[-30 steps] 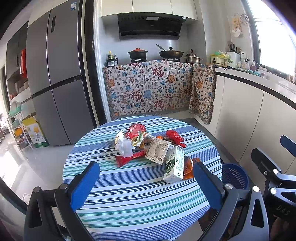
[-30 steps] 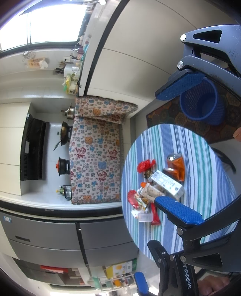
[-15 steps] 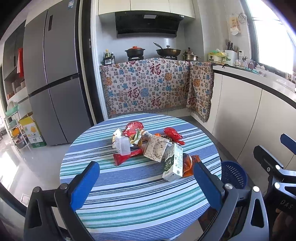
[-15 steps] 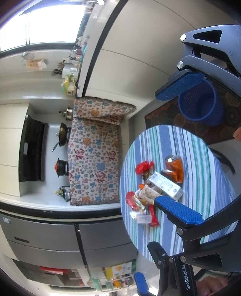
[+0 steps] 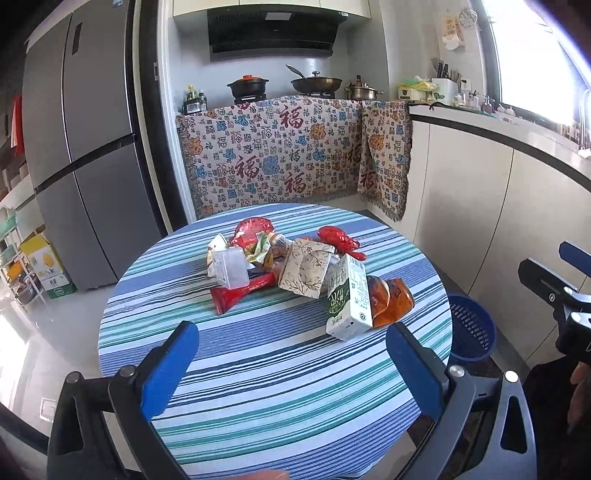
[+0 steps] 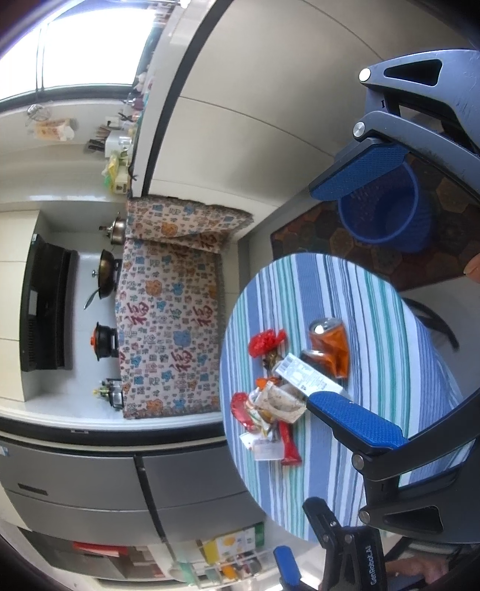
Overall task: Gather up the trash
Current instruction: 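Grasp the crushed orange can with right tool while left tool grasps the milk carton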
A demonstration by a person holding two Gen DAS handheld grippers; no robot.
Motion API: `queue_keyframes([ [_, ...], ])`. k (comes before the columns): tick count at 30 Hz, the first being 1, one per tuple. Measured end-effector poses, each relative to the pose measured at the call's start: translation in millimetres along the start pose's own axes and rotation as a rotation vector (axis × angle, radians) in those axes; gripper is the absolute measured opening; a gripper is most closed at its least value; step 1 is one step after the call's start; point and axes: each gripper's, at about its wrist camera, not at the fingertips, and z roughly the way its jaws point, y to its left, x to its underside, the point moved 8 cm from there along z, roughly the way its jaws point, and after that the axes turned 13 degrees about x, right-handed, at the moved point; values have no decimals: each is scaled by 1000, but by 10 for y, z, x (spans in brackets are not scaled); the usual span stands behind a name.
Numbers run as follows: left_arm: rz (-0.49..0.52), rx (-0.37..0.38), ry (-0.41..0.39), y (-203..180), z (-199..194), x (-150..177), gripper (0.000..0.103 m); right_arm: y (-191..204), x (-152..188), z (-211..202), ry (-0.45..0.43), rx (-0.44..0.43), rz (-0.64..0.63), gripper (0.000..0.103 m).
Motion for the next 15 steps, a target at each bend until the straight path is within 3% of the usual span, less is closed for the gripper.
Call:
queue_keyframes([
  [15,-46,54,74,19,514,216,103,-12,317,411,74,-17,16,103],
])
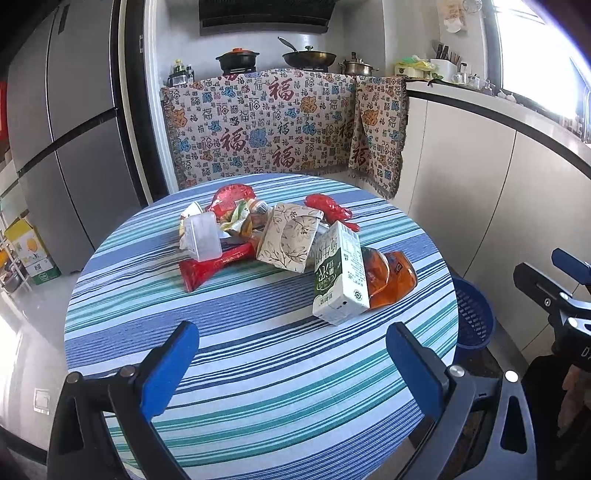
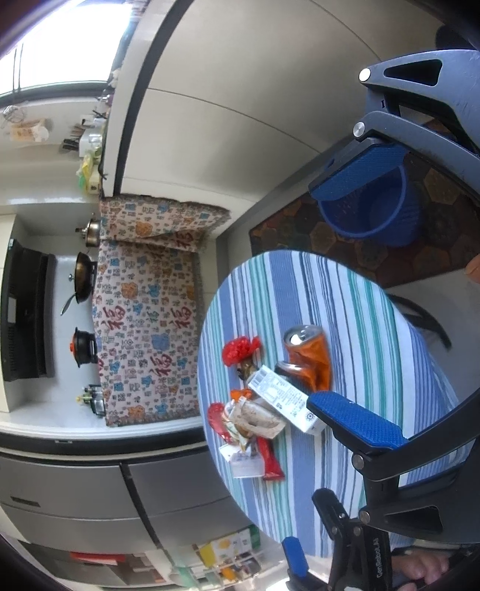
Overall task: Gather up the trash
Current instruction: 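Grasp the crushed orange can with right tool while left tool grasps the milk carton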
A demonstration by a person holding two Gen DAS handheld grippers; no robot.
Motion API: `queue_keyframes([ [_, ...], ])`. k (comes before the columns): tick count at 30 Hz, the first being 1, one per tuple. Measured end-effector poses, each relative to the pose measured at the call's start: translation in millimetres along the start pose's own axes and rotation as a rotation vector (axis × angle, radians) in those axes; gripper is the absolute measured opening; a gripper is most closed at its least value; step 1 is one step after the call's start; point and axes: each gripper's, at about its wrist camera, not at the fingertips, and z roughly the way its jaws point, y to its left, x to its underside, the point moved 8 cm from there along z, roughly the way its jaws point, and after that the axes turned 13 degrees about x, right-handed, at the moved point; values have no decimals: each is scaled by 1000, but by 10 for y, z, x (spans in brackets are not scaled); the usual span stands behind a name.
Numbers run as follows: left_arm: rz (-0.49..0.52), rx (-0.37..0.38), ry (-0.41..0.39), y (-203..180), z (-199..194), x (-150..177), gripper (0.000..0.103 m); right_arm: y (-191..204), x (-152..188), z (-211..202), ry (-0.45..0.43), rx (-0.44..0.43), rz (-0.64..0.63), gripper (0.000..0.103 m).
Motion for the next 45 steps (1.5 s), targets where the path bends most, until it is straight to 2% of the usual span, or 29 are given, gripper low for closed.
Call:
queue_keyframes([
  [4,-6,17,13,1,122,10,103,43,84,134,13,-23,-3,103],
  [11,-7,133,20,-44,433,-154,103,85,223,369,54,-59,-2,103],
  [18,-61,247,91,56,908,-195,103,25,281,423,59,-54,5,103],
  [25,-140,357,192,76,1286,-101,101,17,325,482,75,-53,1,103],
  [28,-165,401,212,50,1325,-50,73,18,325,486,71,-49,-3,103],
  [29,-167,419,216,27,1328,-34,60,16,325,492,70,-46,-4,103],
  [33,-139,398,177,-24,1241,-3,59,4,345,527,82,-41,0,103],
  [37,-111,339,127,-10,895,15,59,15,364,556,92,-37,-10,103],
  [39,-74,274,106,21,680,70,58,40,376,581,104,-44,-16,103],
  [43,25,79,82,166,387,305,57,166,383,688,144,-105,-31,103],
  [45,17,40,72,244,375,373,57,273,378,777,172,-150,-37,103],
])
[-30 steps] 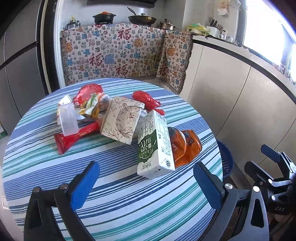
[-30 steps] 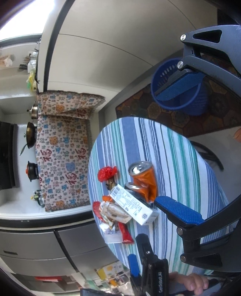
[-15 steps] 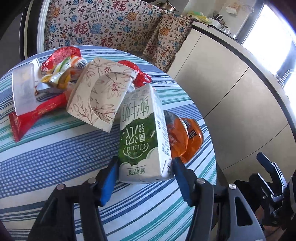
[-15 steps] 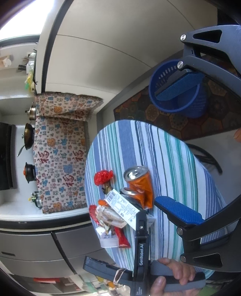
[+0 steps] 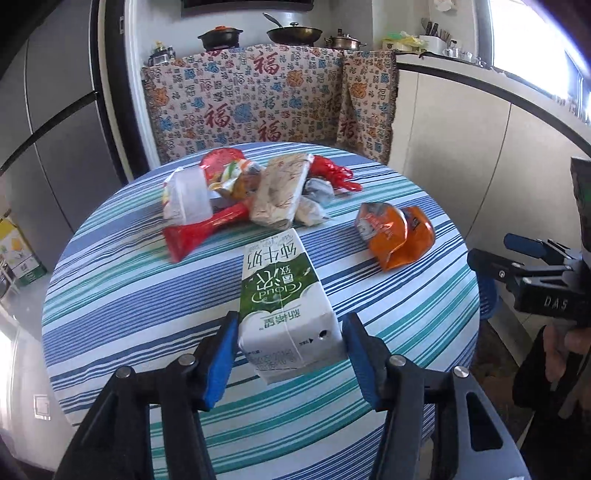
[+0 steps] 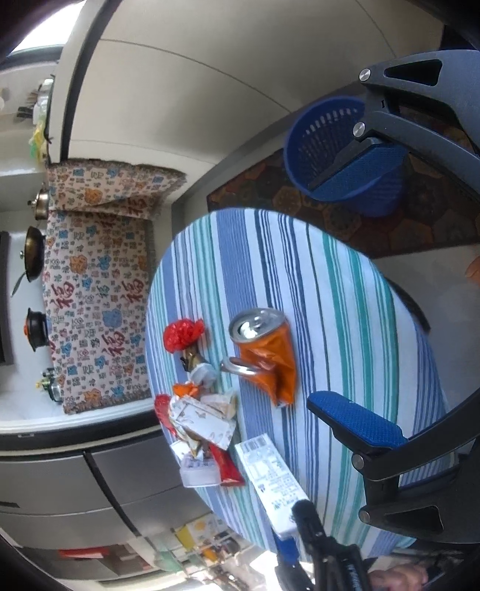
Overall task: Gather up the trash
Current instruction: 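Grasp the crushed orange can with right tool while left tool grasps the milk carton, then carry can and carton to the blue wastebasket and open both tools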
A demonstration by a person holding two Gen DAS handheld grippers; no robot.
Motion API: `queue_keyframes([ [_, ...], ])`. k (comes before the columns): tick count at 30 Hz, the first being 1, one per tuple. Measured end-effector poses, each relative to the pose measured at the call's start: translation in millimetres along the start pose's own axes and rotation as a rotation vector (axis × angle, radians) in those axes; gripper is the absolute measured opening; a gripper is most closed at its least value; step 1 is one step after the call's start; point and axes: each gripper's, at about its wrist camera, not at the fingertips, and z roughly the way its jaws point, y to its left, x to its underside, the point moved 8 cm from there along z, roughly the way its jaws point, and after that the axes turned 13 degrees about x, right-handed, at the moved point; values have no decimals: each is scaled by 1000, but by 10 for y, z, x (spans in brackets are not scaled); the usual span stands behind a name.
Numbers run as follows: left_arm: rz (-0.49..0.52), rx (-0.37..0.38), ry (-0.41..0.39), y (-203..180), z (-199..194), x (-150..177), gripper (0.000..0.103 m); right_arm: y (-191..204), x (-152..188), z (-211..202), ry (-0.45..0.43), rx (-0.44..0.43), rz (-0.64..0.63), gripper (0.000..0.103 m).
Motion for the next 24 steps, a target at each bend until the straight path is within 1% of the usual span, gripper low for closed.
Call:
queue_keyframes([
  [4,-53,-16,-6,167,47,92,58,213,-17,260,78,-87,6,102],
  [7,-69,-6,24,184,187,92,58,343,15,495,170,-161,66,102],
  [10,-89,16,56,206,264,133,64,428,6,686,226,-176,114,103],
  [12,-104,30,57,222,263,123,68,455,-70,746,223,-166,138,103],
  [15,-113,49,67,224,293,83,70,521,-152,815,260,-202,175,103],
  [18,-104,73,98,206,404,25,70,554,-210,901,286,-178,171,103],
  [19,-106,79,103,209,437,7,70,551,-220,912,293,-178,180,99],
  [20,-108,84,108,215,468,-7,65,532,-229,915,296,-169,186,75],
  [21,-113,91,109,216,484,-19,48,508,-241,908,296,-162,186,70],
  [22,-116,94,110,216,489,-31,48,500,-274,897,290,-188,199,64],
  [24,-118,100,93,198,472,-60,47,478,-283,869,300,-195,188,64],
])
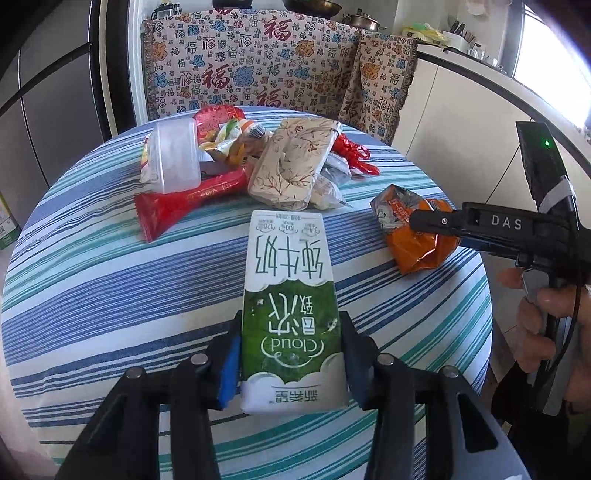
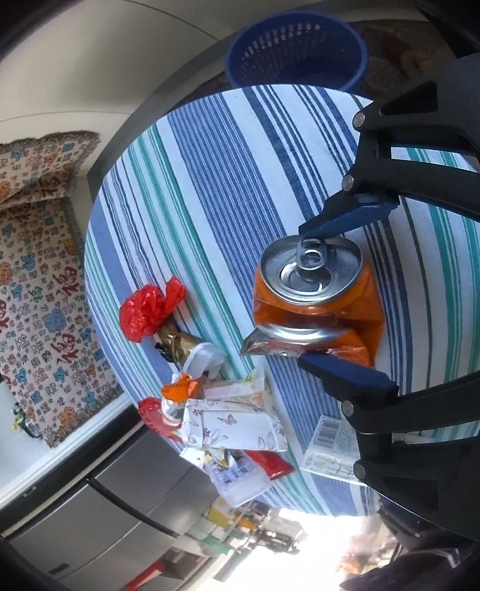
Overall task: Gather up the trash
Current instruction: 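Carry can and carton to the blue wastebasket and open both tools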
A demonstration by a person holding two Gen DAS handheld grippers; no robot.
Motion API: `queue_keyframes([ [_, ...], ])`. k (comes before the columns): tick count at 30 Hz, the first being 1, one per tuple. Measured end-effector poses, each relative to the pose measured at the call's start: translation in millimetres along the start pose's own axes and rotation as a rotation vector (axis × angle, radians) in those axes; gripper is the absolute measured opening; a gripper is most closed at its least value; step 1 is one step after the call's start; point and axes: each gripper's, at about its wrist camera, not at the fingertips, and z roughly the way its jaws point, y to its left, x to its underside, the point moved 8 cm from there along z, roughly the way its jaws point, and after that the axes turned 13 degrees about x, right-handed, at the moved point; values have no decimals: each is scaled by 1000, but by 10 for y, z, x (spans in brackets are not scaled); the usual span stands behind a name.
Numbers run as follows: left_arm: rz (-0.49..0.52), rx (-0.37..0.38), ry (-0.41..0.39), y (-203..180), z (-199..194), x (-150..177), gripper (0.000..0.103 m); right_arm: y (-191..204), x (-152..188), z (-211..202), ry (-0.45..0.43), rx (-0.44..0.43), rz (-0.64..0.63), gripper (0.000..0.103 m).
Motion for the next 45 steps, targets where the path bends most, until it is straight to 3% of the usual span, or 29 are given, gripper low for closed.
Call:
queue_keyframes([
  [8,12,33,-33,-322,-2,-139,47,-85,-151,-281,-105,28,-70,63],
  [12,40,67,-36,-616,96,-319,47,-312,-262,-454,-149,69,-70,64],
  [16,84,129,-41,-1035,237,-558,47,-762,-418,-647,-189,138,-51,64],
  [20,145,202,-32,-1573,465,-775,47,-1456,-587,-815,-211,259,-3,65],
  [25,202,307,27,-2252,979,-949,47,-2294,-636,-836,-174,395,39,66],
  [31,244,347,125,-2862,1853,-928,47,-2957,-660,-712,-110,469,62,66],
  [38,245,340,223,-3096,2653,-787,47,-3425,-639,-384,-14,472,98,66],
  [45,280,327,253,-3183,3028,-656,48,-3665,-584,-184,33,461,157,68],
])
